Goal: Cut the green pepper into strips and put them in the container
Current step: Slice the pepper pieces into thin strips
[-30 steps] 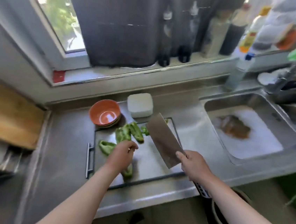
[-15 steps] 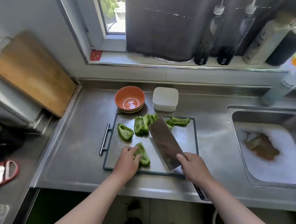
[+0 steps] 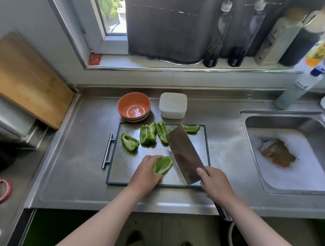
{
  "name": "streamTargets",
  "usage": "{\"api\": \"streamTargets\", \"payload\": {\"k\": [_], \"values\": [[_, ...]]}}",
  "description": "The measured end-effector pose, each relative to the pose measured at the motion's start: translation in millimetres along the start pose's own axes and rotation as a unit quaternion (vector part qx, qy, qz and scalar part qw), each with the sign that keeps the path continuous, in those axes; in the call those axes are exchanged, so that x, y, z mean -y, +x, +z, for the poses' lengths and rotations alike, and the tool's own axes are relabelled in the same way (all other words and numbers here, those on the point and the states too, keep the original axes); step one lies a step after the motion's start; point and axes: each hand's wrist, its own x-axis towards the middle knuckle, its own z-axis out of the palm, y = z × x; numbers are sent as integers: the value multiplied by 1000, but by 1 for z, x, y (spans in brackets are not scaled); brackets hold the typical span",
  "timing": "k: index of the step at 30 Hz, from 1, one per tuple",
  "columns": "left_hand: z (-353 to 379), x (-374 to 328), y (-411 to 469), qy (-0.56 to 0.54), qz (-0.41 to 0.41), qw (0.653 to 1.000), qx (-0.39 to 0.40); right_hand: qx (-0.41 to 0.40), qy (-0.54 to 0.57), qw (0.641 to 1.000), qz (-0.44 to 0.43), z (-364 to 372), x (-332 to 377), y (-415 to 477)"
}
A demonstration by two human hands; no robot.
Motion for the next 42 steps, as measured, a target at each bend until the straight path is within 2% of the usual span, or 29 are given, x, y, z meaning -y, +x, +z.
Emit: {"api": "streamTargets", "payload": {"k": [5, 9, 14, 18, 22, 23, 26, 27, 31, 34, 37, 40, 42], "values": [[-12, 11, 21, -9, 47, 997, -66, -8, 15, 1000, 11, 17, 0, -10], [-19, 21, 27, 61, 105, 988, -94, -15, 21, 999, 31, 31, -7, -15], [-27, 23, 36, 87, 129, 985, -71, -38, 49, 996, 64, 45, -14, -17], [-24, 14, 32, 87, 150, 985, -12, -60, 53, 994, 70, 47, -9, -16], [-25, 18, 37, 100, 225, 966, -83, -79, 61, 992, 77, 39, -5, -21], [-26, 21, 42, 110, 217, 967, -71, -83, 67, 991, 80, 37, -3, -22], [-25, 22, 51, 114, 147, 981, 57, -89, 100, 987, 94, 32, 6, -27], [-23, 21, 51, 120, 136, 980, 77, -91, 109, 985, 97, 31, 10, -28], [-18, 22, 42, 86, 140, 986, 34, -102, 110, 984, 97, 32, 25, -31], [-20, 29, 39, 92, 151, 983, 45, -115, 62, 988, 85, 32, 31, -30], [-31, 31, 36, 183, 213, 959, 37, -118, 12, 990, 77, 29, 34, -29], [-37, 27, 40, 309, 341, 888, -9, -111, -14, 991, 71, 28, 36, -27], [-30, 21, 46, 329, 370, 868, -24, -106, -40, 992, 60, 27, 39, -26]]}}
